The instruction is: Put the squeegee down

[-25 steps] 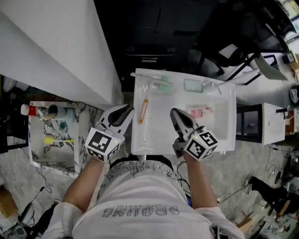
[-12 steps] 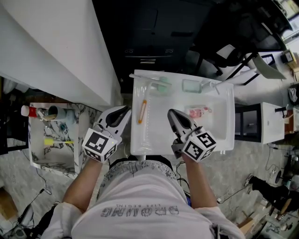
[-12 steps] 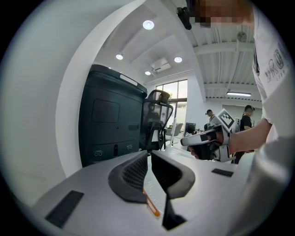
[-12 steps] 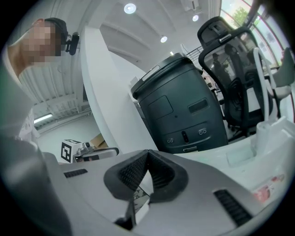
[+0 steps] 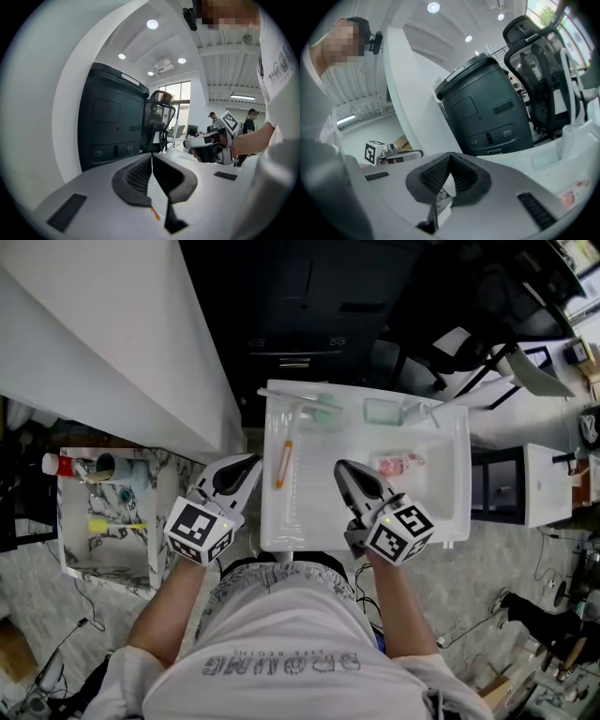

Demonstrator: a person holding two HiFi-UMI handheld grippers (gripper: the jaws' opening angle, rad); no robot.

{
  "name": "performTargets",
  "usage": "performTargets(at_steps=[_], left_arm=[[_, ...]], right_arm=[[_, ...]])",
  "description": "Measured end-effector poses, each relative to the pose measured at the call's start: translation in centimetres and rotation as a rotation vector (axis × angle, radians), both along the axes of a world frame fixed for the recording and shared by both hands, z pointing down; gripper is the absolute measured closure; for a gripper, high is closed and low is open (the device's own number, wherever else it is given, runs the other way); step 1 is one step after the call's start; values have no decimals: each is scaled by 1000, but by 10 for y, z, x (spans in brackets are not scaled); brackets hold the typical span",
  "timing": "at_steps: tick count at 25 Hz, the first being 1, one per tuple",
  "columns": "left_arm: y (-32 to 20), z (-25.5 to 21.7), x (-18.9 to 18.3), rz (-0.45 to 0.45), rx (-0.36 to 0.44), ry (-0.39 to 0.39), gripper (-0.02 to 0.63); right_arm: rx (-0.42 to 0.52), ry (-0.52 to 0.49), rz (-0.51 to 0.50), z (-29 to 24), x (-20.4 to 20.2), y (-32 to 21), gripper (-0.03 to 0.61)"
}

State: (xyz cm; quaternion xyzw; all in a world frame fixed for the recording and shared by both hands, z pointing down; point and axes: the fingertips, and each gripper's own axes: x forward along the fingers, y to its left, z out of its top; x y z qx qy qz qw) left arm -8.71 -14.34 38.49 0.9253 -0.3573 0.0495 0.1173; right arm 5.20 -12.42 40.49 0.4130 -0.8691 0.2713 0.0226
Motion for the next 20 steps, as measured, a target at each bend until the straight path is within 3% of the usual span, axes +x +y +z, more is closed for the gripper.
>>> performTargets(at_steps=[20], left_arm=[[-7,3,2,-10,-12,-5,594]], right_arm=[[-8,-8,-18,7,-2,-5,571]])
